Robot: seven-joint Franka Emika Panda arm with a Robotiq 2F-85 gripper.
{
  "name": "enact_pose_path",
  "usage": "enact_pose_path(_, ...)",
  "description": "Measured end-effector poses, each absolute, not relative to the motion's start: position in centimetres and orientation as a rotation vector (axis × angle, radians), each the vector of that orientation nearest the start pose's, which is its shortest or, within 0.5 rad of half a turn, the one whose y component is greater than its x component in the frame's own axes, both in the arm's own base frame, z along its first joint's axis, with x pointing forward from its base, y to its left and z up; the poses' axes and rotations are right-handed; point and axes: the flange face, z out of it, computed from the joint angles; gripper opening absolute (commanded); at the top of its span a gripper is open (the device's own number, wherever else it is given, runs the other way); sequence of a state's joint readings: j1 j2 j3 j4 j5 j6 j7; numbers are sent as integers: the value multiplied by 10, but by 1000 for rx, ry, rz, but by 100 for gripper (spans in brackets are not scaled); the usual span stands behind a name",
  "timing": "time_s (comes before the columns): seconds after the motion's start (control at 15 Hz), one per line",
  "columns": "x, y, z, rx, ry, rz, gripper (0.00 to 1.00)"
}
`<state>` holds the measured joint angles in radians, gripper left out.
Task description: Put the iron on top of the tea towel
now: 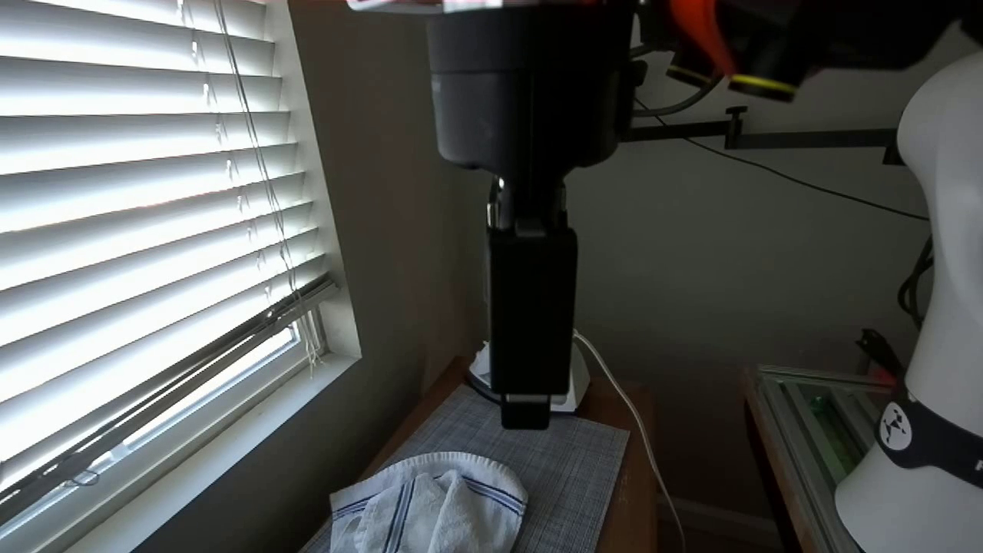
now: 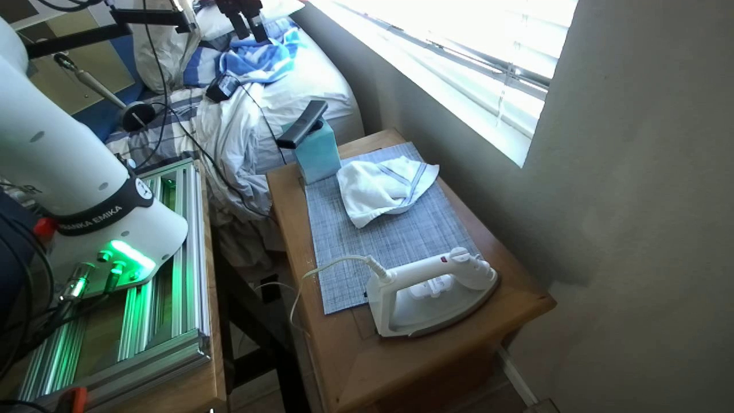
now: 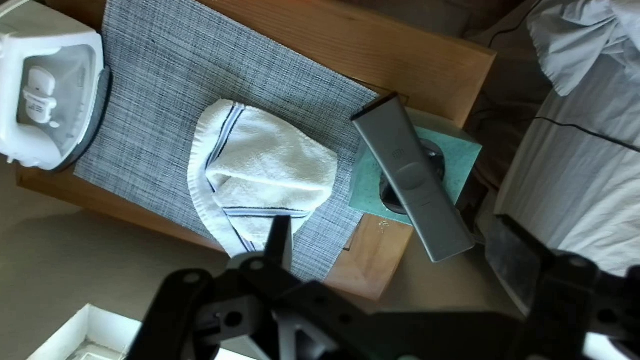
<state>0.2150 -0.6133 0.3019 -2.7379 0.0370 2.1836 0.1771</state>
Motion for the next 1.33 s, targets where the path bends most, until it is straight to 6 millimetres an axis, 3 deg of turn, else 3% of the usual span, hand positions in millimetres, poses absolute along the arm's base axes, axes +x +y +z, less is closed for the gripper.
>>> enact_pose_path(0.4,314,133,414,-3155,-539,-71,100)
enact_pose_path(0.67,316,108,429,-3127,-497,-91,100)
enact_pose_path(1.0,326,65,445,-3166,-172,-185,100)
enact_pose_path(1.33,349,-4,445,-3214,233,-341,100)
